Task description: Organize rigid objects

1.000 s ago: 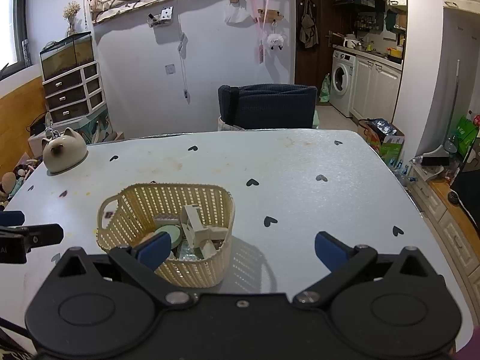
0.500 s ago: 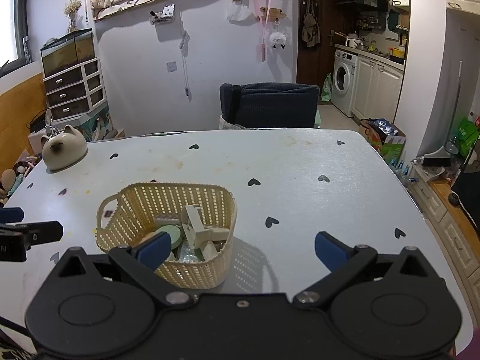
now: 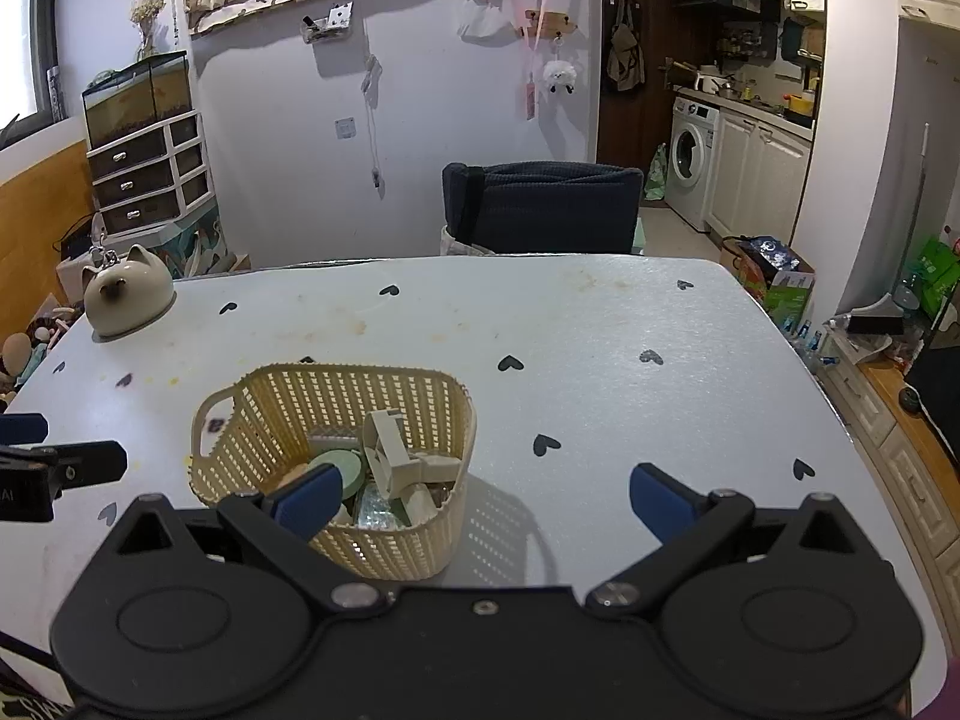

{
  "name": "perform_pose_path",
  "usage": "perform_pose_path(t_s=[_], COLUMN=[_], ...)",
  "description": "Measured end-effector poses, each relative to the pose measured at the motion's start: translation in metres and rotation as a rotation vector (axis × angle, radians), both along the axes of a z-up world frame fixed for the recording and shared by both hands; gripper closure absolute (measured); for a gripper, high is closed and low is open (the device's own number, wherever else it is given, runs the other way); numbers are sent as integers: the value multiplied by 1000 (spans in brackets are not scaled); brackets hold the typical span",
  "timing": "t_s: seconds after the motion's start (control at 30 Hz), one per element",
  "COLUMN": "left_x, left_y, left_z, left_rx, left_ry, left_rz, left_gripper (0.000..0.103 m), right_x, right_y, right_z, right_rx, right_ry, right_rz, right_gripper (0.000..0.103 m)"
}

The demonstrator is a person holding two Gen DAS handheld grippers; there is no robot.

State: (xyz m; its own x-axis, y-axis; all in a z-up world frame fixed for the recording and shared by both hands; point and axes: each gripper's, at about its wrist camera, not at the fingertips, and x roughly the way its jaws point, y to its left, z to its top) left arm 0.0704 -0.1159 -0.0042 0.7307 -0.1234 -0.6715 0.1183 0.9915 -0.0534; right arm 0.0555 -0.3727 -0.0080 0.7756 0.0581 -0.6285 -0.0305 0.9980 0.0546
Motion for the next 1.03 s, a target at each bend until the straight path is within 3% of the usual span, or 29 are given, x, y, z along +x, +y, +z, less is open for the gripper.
perform_pose_path(t_s=[1.03], left_x=[1], left_y=[-1], left_z=[-2], left_rx=[3], left_ry=[-3], left_rz=[-2], left_gripper=[0], right_x=[5], right_y=[1], right_z=[-2], right_rx=[-3], right_ry=[5], right_rz=[2], right_gripper=[0])
